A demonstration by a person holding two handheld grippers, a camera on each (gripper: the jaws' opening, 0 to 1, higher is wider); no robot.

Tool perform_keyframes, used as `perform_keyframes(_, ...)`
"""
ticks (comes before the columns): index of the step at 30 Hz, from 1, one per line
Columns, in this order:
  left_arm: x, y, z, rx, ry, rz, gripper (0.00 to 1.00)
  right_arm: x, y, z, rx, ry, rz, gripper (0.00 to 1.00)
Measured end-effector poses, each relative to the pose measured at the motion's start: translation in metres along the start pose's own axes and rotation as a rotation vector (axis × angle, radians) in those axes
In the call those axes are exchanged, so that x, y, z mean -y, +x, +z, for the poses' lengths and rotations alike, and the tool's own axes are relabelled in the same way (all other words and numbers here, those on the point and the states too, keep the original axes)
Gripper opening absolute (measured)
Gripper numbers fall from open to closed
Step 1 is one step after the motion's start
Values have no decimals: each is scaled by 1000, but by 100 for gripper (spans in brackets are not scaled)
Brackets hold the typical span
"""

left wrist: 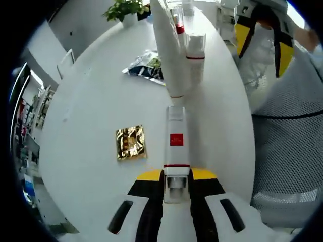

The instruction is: Arrange the skincare products in the storage area until every visible bottle or jar stands upright without overlapping.

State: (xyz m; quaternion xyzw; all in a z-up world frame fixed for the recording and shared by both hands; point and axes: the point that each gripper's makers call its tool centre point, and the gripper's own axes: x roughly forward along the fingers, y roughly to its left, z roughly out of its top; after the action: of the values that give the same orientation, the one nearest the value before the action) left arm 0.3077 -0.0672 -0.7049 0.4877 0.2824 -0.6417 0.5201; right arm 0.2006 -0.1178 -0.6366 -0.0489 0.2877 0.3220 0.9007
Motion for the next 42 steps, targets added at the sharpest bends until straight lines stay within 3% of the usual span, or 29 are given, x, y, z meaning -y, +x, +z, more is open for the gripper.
perform_keyframes(6, 14, -8, 5, -10, 46, -24, 15, -5, 16, 4, -2, -58, 3, 29)
perform_keyframes(9, 17, -12, 9, -20, 121, -18, 15, -6, 21, 8, 0, -99, -16, 28)
perform_keyframes(21, 38, -23, 31, -41, 267, -47, 15, 4, 48, 4, -89, -268, -57, 31)
perform_keyframes(26, 43, -25, 41, -32, 302, -55, 15, 4, 56, -2, -124, -278, -27, 31)
perform_keyframes(42, 53, -27, 50, -72, 406, -73, 15, 5, 63, -16, -182, -287, 10, 27)
